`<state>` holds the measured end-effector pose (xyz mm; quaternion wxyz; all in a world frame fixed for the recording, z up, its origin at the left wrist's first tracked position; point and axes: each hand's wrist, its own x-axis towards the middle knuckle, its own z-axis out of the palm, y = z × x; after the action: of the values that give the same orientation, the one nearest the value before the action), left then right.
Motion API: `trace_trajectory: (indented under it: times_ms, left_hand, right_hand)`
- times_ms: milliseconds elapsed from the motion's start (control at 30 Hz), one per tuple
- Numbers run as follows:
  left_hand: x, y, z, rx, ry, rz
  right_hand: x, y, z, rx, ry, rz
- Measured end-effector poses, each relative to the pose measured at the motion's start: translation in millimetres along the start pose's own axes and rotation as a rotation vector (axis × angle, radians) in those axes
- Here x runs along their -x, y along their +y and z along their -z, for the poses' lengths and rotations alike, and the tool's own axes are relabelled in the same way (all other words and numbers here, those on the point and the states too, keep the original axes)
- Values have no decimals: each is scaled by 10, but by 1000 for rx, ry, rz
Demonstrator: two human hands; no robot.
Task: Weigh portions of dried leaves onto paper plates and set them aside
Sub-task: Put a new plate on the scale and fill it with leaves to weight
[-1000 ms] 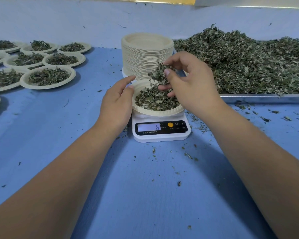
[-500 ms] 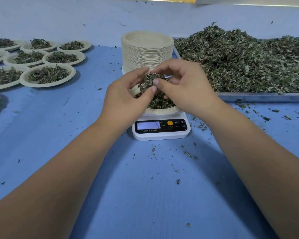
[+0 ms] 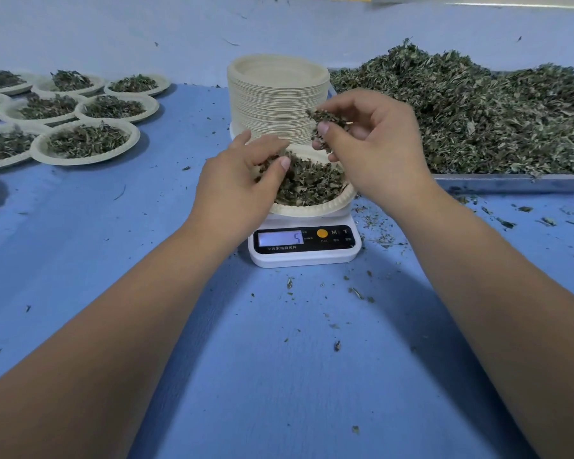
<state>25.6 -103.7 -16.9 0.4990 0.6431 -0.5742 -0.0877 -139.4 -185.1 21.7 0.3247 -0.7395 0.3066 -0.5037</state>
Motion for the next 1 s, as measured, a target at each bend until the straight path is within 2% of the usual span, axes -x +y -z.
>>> trace_trajectory:
  times_ms: [100,233,333,433,500,567,700,867,1000]
  left_hand:
    - [-20,-7,-6,-49,-112,15]
    - [6,-28,-1,16,-53,68]
    - [15,-40,24,55,-18,69]
    - [29,-87,21,-55,-133,38]
    - [31,-107,4,-106,-153,26]
    - [34,-85,8,-49,-93,15]
    - [24,-79,48,53,13,61]
    - [12,-125,18,-44,-69,117]
    - [24,-98,66,35,13,98]
  right_hand:
    - [-22,62,39,60,22,25]
    - [-113,189,198,191,130,45]
    - [-160,329,415,388,238,33]
    - [-130,476,614,715,136,-91]
    - [-108,506,648,828,45,-191]
    - [-101,460,604,834,48,-169]
    - [-81,283,433,717,61,9]
    - [52,173,205,614,-123,176]
    - [80,172,125,619,-291,182]
